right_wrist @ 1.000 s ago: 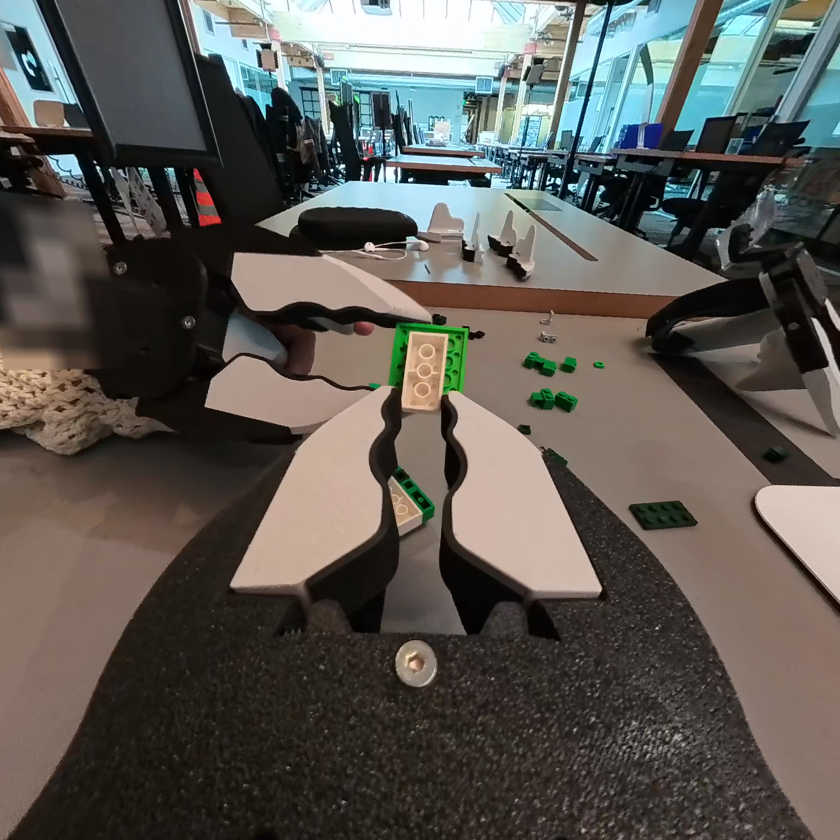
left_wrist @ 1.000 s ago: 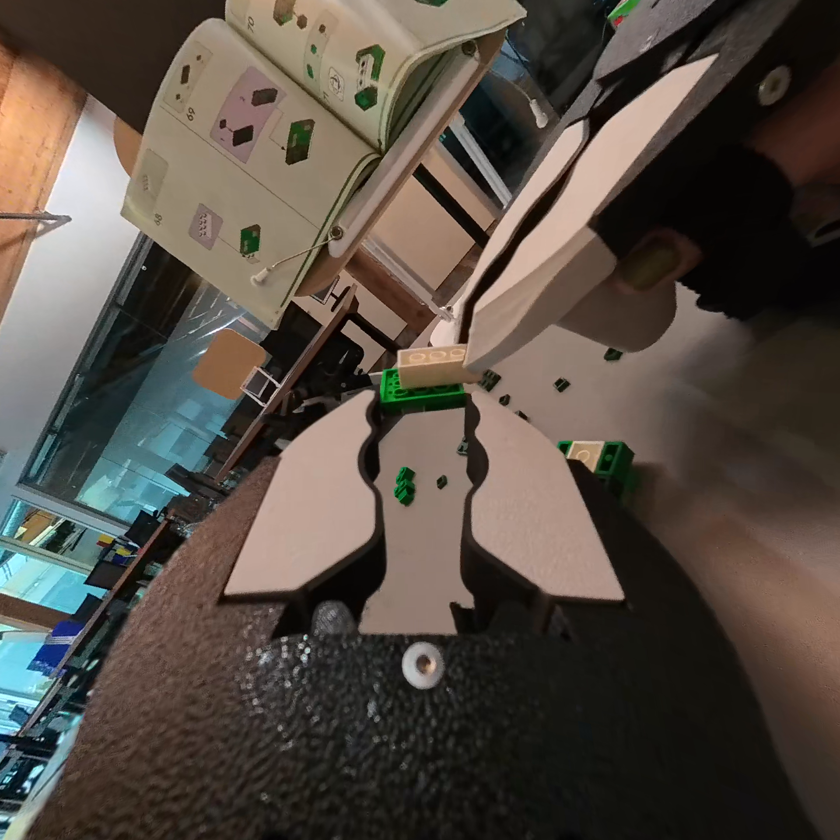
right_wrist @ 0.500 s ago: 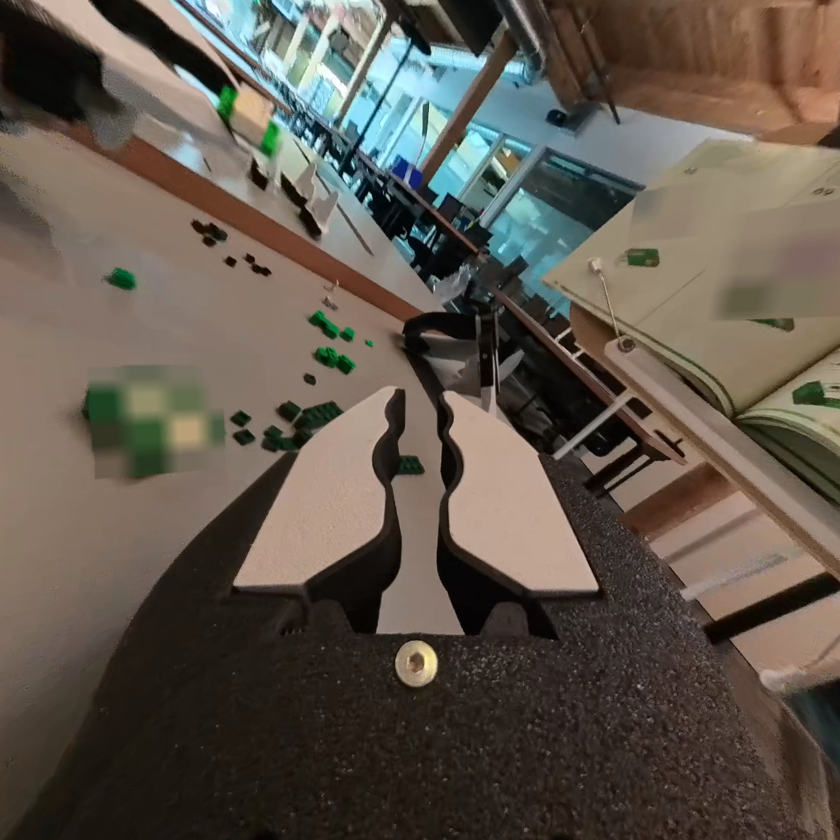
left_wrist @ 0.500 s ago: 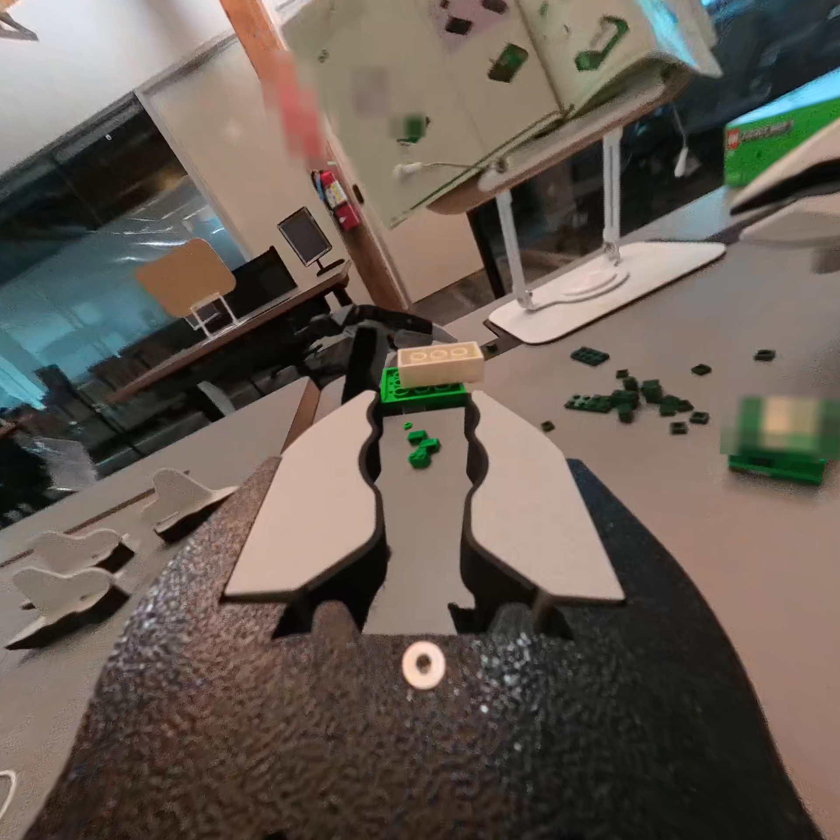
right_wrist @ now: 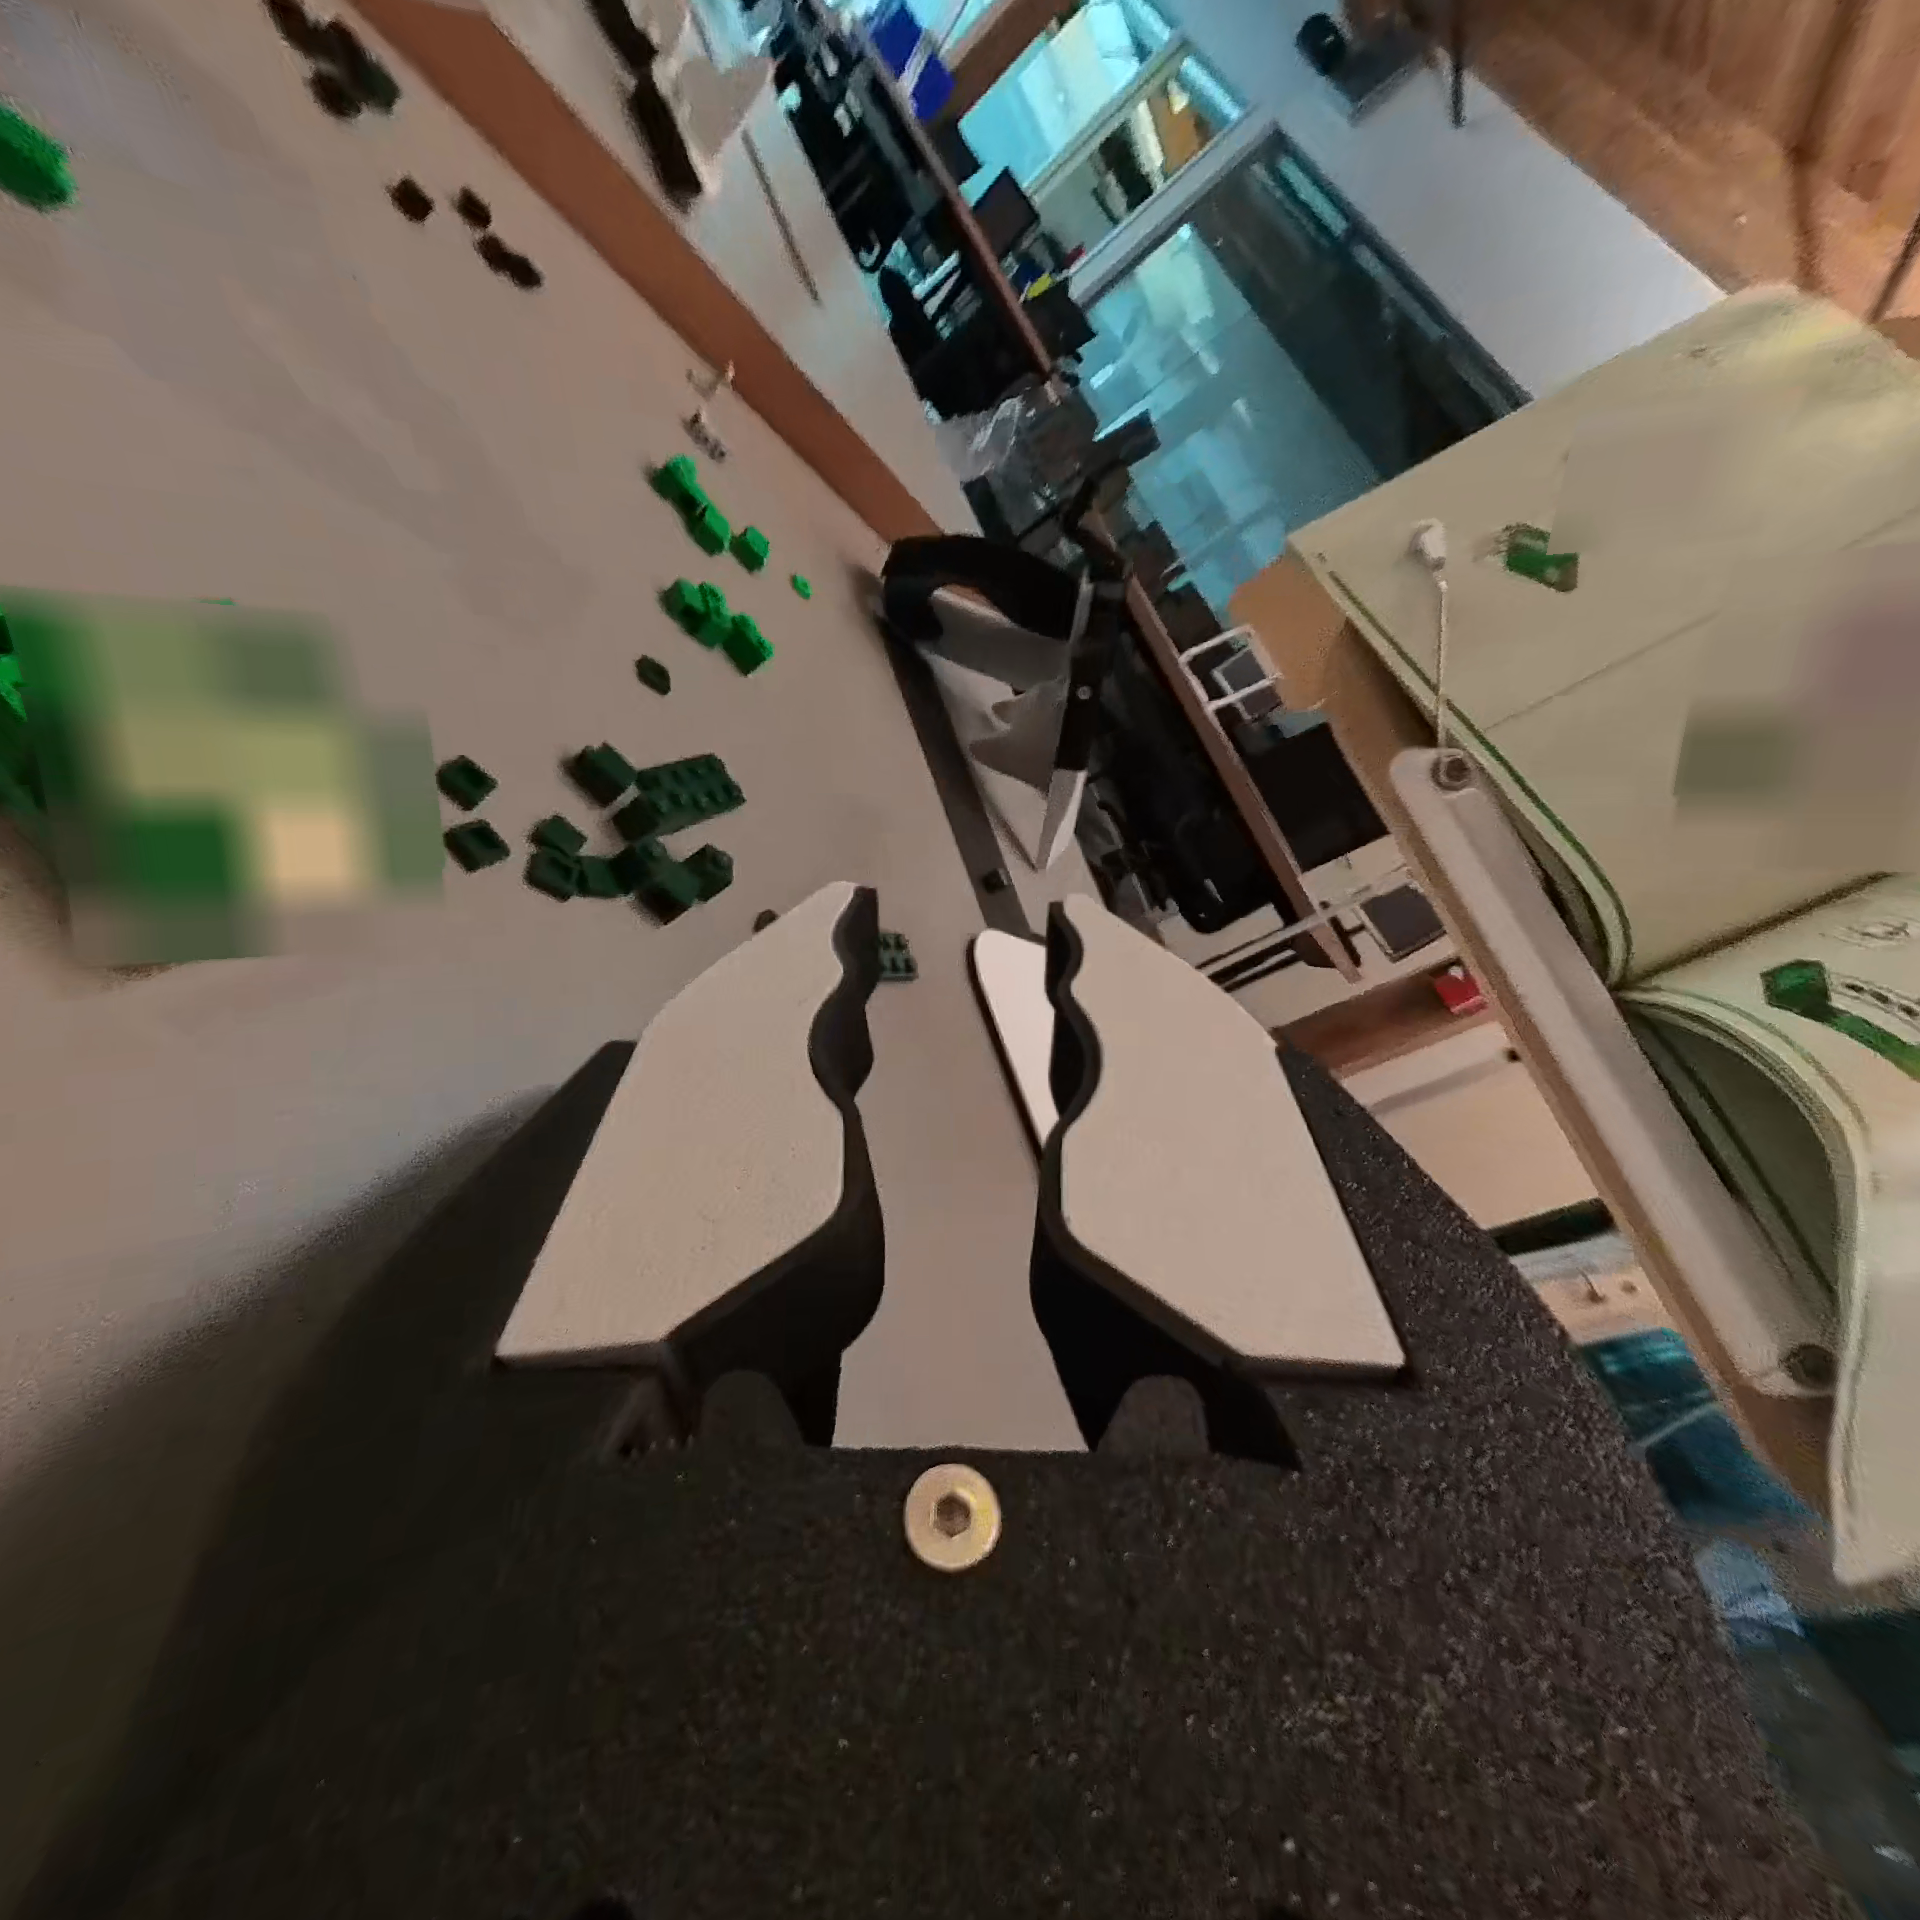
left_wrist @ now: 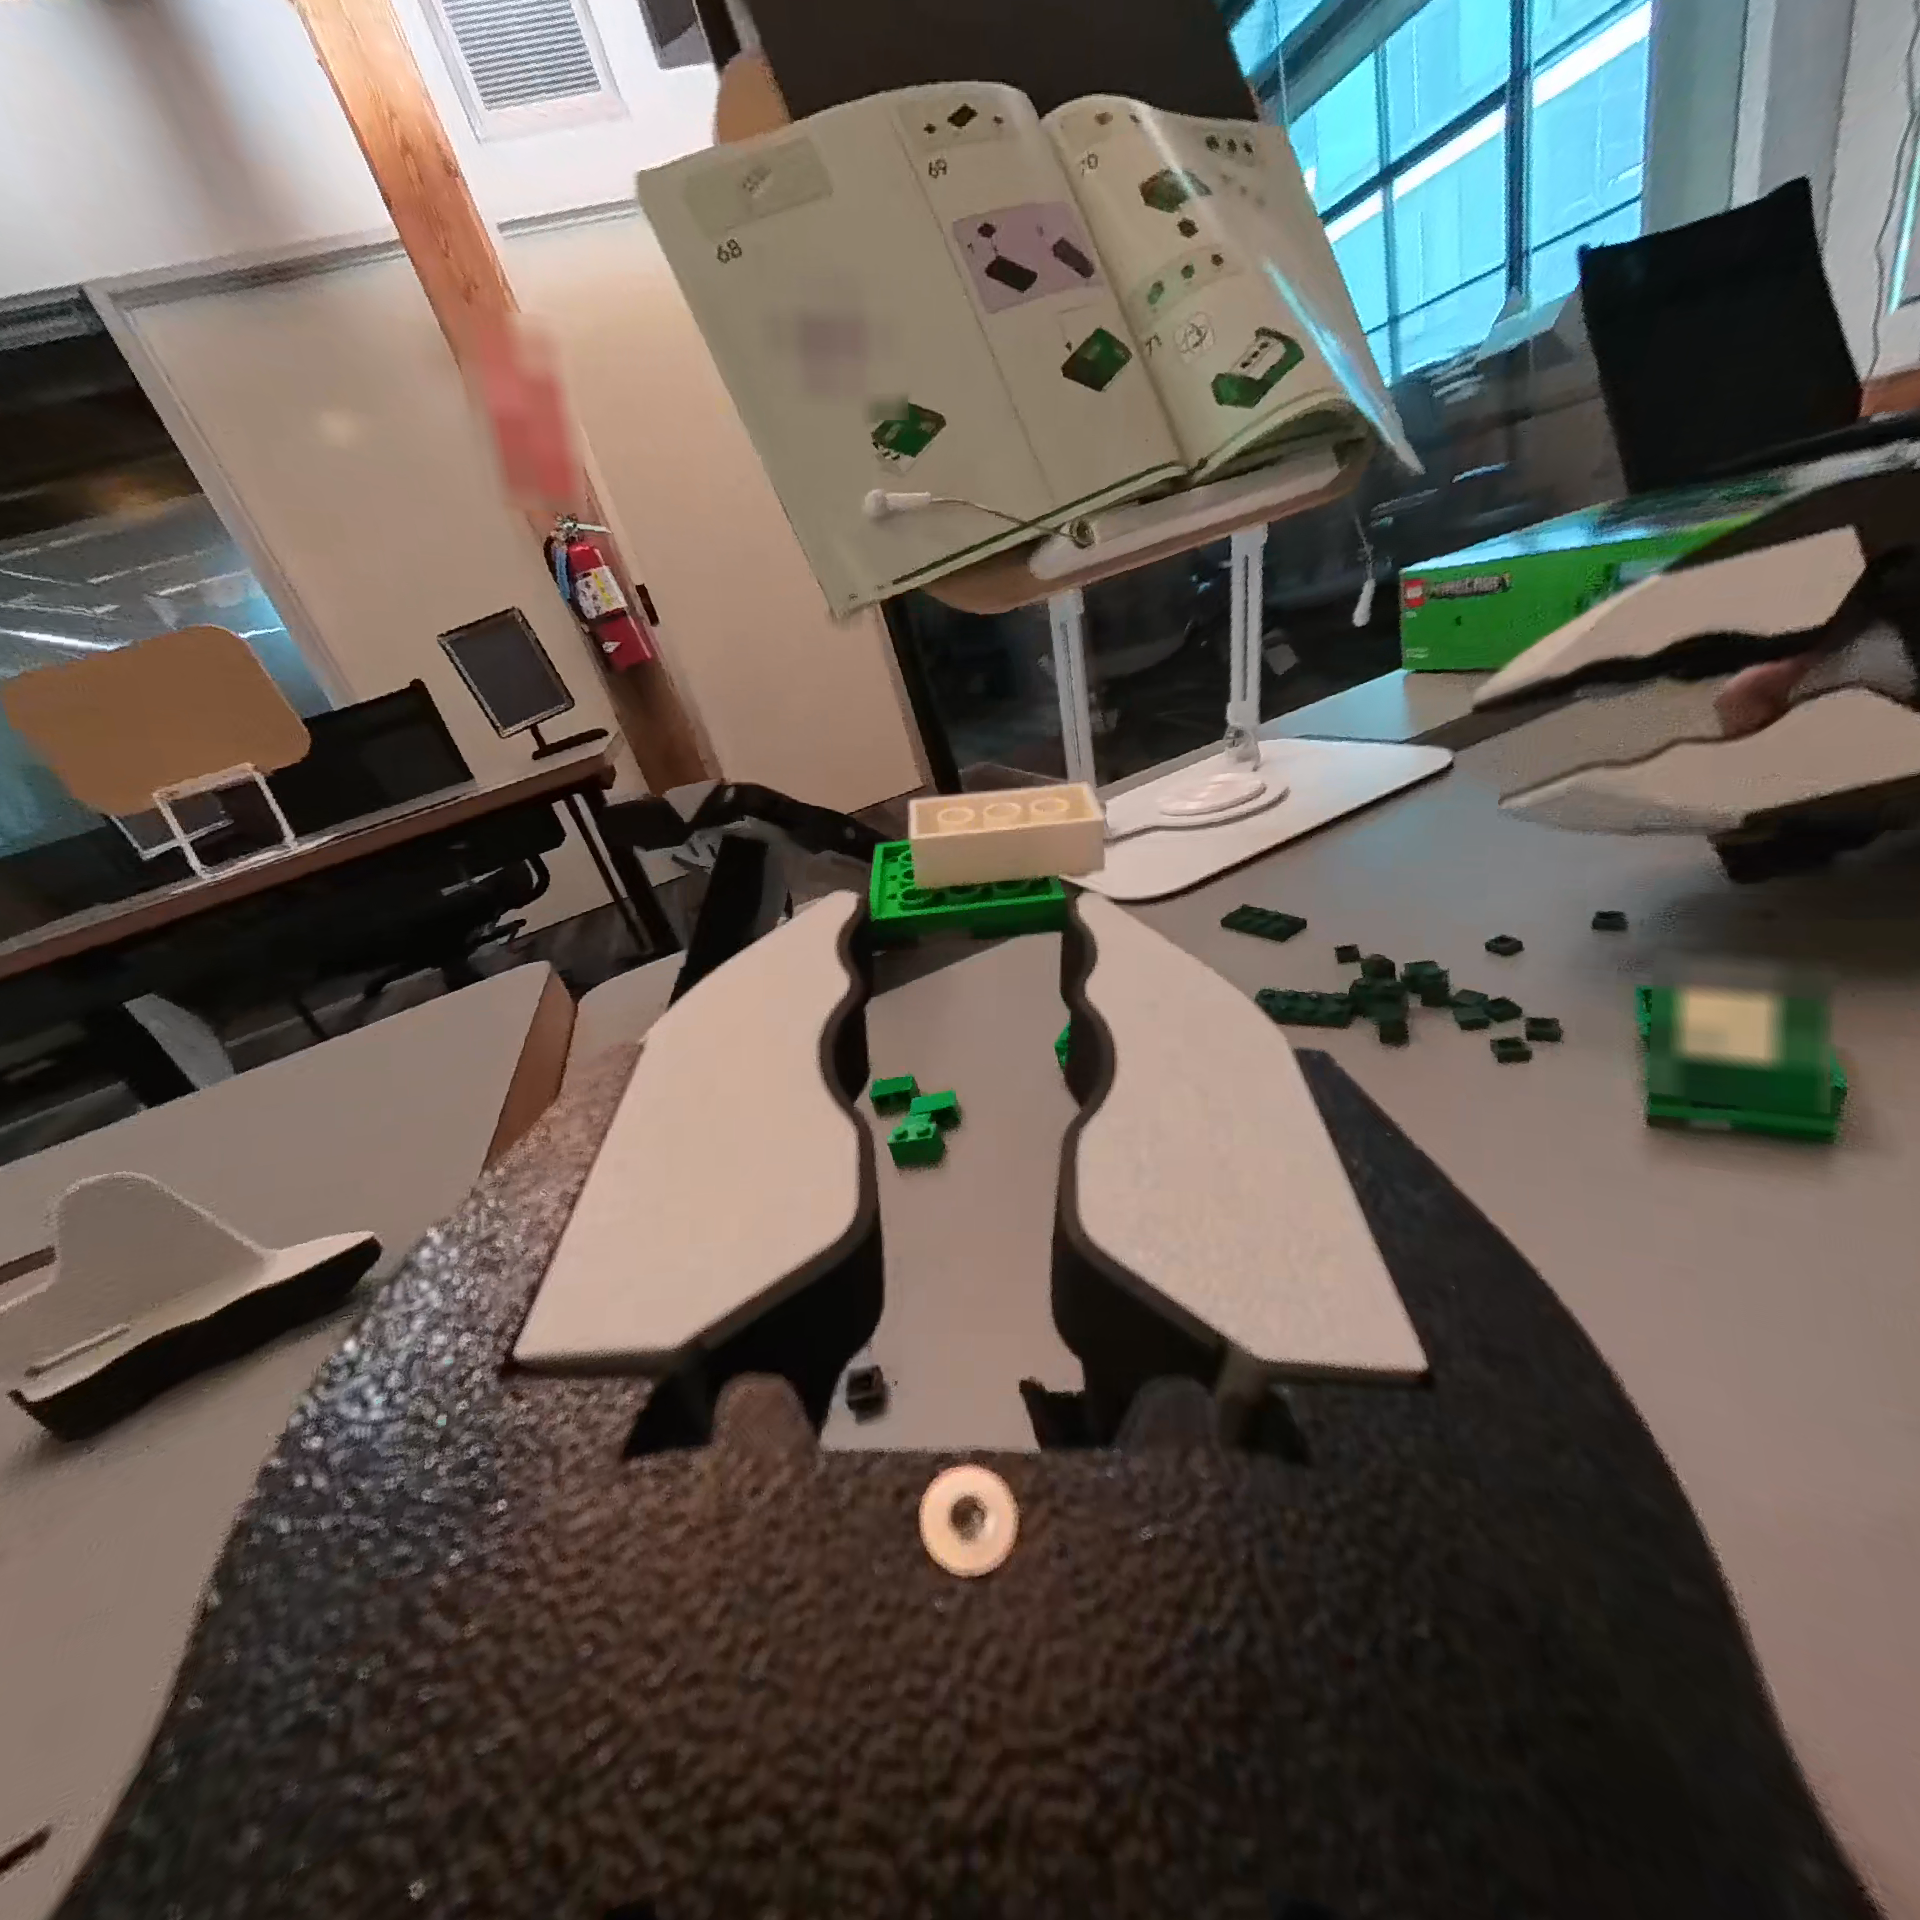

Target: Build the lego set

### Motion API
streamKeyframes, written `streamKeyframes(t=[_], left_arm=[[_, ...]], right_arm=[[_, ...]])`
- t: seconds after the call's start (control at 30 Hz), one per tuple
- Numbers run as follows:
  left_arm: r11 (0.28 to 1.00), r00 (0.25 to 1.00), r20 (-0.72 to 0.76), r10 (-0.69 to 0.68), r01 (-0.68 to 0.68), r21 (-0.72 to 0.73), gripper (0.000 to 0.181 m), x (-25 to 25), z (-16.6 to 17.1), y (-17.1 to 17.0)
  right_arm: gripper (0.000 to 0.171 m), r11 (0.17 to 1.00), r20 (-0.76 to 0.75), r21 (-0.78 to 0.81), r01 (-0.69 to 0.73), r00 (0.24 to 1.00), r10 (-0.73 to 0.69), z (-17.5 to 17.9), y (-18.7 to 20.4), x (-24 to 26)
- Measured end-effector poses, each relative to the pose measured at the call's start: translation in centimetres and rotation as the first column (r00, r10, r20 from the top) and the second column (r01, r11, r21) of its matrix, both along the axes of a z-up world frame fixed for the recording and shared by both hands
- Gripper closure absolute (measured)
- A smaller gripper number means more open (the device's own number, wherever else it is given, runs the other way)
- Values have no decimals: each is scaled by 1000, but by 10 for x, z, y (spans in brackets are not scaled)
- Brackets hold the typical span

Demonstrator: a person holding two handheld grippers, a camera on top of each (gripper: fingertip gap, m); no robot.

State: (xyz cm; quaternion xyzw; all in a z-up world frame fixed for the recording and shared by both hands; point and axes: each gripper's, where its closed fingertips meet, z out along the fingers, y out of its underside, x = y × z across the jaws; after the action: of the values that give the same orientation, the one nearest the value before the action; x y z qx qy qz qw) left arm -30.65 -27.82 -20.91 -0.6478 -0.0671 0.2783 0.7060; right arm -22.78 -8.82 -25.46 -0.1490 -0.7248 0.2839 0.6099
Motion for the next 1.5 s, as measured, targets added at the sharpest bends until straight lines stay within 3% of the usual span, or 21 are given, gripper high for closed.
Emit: streamKeyframes(t=[0.1,0.17,0.27,0.37,0.63,0.77,0.9,1.1,1.2,1.27,1.37,1.43,1.5], left_arm=[[996,999,32,14,-16,89,147,-8,9,-11],[992,998,58,25,-32,123,147,-13,12,-18],[994,997,77,17,-25,108,147,-19,10,-22],[997,998,60,9,-14,79,147,-25,9,-28],[994,993,120,-1,-12,111,147,-40,8,-42],[992,988,154,-11,-9,127,147,-44,6,-43],[993,987,160,-23,3,120,147,-44,5,-41],[994,989,146,-34,19,104,147,-40,4,-38],[994,989,146,-40,25,102,147,-39,3,-38],[994,988,146,-50,36,100,147,-38,3,-38],[992,985,146,-89,75,99,147,-32,4,-35],[991,984,140,-108,95,96,147,-28,4,-32],[987,981,133,-142,130,96,147,-20,6,-27]], right_arm=[[153,989,16,124,-75,997,74,26,-26,8],[160,938,210,188,-290,945,250,26,-78,20],[155,818,600,200,-539,727,333,-6,-139,34],[156,683,775,226,-695,553,306,-29,-173,33],[155,420,933,285,-862,350,85,-59,-187,3],[158,313,952,288,-905,307,11,-62,-184,0],[157,267,954,292,-918,298,-20,-64,-184,-2],[156,263,952,297,-918,305,-13,-71,-186,-5],[163,325,966,251,-912,260,-17,-72,-186,-1],[163,430,973,196,-881,228,25,-67,-189,3],[163,633,956,110,-767,255,143,-54,-190,5],[163,786,914,30,-618,335,228,-40,-186,6],[163,889,833,-136,-437,436,342,-19,-182,13]])
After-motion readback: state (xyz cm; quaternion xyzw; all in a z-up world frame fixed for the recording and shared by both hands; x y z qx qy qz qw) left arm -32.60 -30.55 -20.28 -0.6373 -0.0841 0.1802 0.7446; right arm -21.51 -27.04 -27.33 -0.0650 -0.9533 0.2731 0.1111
